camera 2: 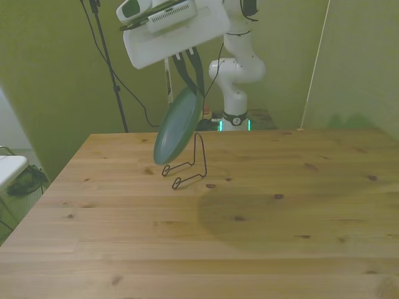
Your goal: Unload the plate
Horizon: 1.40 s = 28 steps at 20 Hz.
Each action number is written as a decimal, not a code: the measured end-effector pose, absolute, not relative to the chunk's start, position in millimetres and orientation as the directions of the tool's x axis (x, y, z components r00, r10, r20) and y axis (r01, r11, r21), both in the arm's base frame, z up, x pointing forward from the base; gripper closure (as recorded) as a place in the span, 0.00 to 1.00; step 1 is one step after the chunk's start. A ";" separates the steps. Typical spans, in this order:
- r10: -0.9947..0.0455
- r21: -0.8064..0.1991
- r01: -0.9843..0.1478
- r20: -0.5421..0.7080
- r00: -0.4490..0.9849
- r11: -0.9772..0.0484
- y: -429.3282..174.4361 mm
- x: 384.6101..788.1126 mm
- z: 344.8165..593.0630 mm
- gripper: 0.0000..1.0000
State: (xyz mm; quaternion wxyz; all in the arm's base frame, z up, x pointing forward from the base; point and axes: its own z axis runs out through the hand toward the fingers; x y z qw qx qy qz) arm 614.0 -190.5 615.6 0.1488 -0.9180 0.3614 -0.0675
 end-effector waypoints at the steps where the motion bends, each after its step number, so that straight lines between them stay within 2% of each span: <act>1: -0.709 -0.303 -0.667 0.038 0.705 -0.680 -176.1 628.3 605.7 1.00; 6: -0.804 -0.215 -0.775 0.147 0.576 -0.595 -124.9 676.3 535.3 1.00; 10: -0.855 -0.120 -0.856 0.219 0.471 -0.502 -121.3 689.2 469.3 1.00; 13: -0.883 -0.054 -0.904 0.246 0.400 -0.425 -126.1 689.6 433.4 1.00; 15: -0.892 -0.041 -0.914 0.240 0.384 -0.404 -126.8 690.1 421.8 1.00; 24: -0.898 -0.049 -0.920 0.244 0.365 -0.388 -137.6 685.9 398.5 1.00; 25: -0.899 -0.046 -0.921 0.243 0.365 -0.387 -139.1 684.7 395.6 0.00; 28: -0.899 -0.047 -0.921 0.242 0.365 -0.386 -143.1 681.8 392.3 0.00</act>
